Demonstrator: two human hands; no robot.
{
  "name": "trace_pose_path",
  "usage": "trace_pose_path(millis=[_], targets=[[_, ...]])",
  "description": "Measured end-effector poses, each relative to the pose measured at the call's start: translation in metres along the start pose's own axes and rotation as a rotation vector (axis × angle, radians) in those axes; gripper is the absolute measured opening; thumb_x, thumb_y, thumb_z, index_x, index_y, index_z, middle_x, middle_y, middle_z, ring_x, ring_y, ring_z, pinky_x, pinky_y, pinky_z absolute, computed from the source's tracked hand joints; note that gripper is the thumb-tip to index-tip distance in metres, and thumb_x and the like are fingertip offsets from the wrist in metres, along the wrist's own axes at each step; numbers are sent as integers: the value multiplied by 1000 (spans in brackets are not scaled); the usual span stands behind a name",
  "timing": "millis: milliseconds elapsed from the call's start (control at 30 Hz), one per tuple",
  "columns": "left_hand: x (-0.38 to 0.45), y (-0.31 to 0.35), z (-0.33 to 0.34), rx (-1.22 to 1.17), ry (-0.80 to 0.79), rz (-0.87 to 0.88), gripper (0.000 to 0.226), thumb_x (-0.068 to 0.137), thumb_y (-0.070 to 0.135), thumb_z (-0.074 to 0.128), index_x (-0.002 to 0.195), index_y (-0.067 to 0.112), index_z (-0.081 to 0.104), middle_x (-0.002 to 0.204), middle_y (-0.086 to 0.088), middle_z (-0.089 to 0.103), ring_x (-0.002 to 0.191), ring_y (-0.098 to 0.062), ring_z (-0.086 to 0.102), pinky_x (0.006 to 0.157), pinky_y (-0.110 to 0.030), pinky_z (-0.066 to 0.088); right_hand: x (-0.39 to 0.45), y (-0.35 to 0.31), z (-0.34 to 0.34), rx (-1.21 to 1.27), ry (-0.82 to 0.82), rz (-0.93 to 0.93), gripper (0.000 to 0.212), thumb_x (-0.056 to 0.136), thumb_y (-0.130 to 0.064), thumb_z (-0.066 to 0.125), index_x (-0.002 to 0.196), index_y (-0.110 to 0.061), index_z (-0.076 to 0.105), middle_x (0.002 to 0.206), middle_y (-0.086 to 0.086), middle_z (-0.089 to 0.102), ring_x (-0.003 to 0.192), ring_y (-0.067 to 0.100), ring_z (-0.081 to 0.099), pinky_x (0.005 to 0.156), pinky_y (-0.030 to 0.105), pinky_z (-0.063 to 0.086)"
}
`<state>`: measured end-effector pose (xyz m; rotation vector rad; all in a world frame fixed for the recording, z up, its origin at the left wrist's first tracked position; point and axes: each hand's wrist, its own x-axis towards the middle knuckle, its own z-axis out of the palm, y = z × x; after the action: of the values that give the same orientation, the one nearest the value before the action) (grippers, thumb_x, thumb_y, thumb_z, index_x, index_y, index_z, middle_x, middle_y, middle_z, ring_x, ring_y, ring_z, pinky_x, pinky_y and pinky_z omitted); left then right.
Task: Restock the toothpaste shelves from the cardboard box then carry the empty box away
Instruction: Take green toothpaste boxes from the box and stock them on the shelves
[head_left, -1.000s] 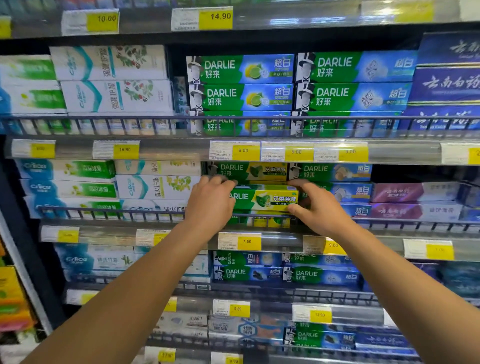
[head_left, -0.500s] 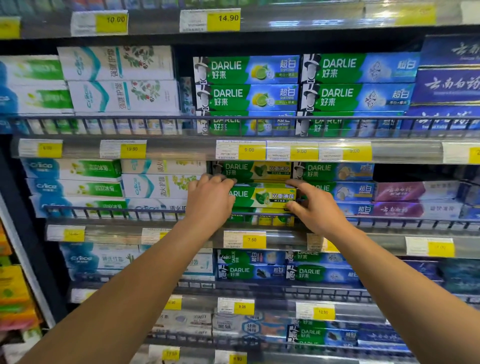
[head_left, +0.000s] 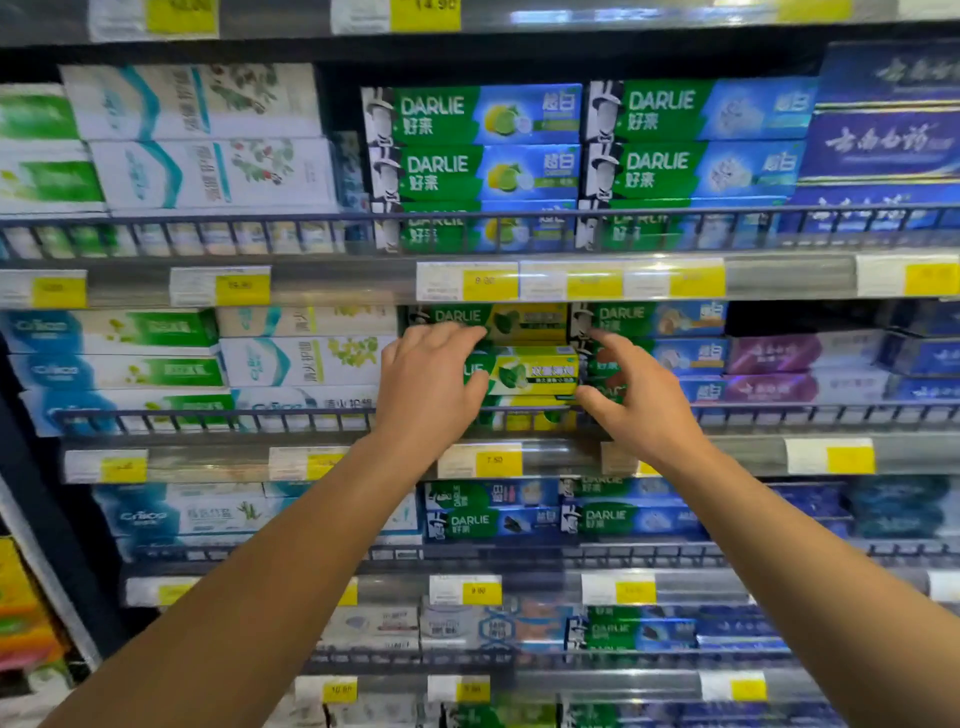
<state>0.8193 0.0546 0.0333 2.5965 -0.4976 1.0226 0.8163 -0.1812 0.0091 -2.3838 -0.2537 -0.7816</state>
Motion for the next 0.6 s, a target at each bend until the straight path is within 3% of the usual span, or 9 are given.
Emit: trace_pose_path(millis=[233, 433, 600], targets=[[-39, 88, 27, -385, -108, 9, 48, 92, 32, 59, 139, 24, 52, 141, 3, 52, 132, -18, 40, 110, -32, 29, -78, 36, -40, -53, 0, 88, 62, 89, -32, 68, 144, -24, 41, 132, -1, 55, 114, 17, 54, 95, 36, 46], [-122, 167, 72, -541, -319, -111, 45, 94, 31, 60, 137, 26, 53, 141, 3, 52, 130, -20, 45, 108, -34, 34, -191, 102, -70, -90, -170, 222, 62, 88, -36, 69, 143, -19, 44, 136, 3, 53, 123, 20, 52, 101, 38, 44], [-210, 272, 105, -599, -517, -169, 47, 92, 31, 63, 137, 22, 55, 138, 0, 56, 125, -20, 52, 103, -31, 39, -307, 166, -122, -147, -341, 354, 69, 88, -38, 68, 146, -17, 38, 145, 6, 45, 131, 23, 45, 108, 39, 38]])
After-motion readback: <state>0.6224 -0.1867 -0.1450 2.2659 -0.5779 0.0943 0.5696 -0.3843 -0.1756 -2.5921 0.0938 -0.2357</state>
